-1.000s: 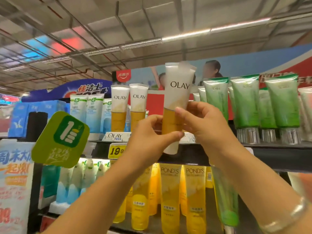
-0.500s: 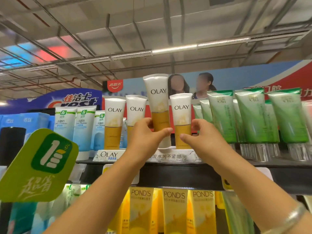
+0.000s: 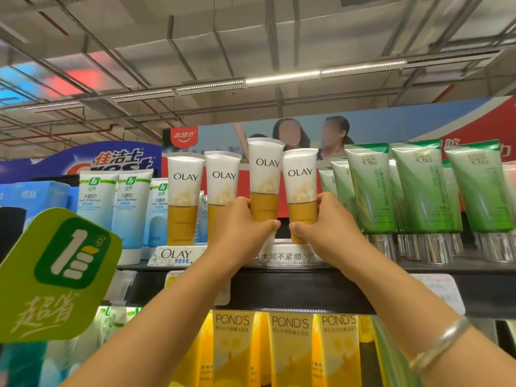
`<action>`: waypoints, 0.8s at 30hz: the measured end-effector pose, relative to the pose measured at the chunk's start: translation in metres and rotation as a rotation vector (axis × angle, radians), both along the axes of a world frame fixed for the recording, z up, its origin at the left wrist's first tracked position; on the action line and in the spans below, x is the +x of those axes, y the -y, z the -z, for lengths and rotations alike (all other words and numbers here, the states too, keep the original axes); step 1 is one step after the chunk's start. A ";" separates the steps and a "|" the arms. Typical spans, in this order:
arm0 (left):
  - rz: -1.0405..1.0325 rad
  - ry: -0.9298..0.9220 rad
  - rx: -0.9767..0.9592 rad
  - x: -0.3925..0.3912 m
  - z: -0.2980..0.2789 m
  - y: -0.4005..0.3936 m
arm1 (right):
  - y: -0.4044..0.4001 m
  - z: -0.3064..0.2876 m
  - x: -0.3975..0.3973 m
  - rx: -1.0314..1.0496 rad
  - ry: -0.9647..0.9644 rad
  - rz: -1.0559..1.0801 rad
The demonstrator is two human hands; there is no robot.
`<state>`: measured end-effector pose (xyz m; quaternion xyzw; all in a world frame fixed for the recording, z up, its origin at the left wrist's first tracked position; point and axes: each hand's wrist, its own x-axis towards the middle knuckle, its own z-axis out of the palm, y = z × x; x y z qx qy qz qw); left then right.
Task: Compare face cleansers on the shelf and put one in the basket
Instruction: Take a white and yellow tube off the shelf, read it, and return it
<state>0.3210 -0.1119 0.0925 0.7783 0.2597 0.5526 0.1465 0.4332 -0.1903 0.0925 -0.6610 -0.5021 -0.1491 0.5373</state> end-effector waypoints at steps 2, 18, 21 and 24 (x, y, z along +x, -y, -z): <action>-0.009 -0.007 -0.005 0.000 0.000 0.002 | 0.001 0.000 0.000 0.001 -0.003 -0.003; -0.173 -0.053 0.101 0.002 0.000 0.004 | -0.001 -0.002 0.004 -0.103 0.048 0.052; -0.168 -0.056 0.115 0.001 0.000 0.002 | -0.002 -0.005 0.005 -0.115 0.066 0.048; -0.168 -0.079 0.113 -0.001 -0.001 0.002 | -0.004 -0.008 0.007 -0.129 0.100 0.034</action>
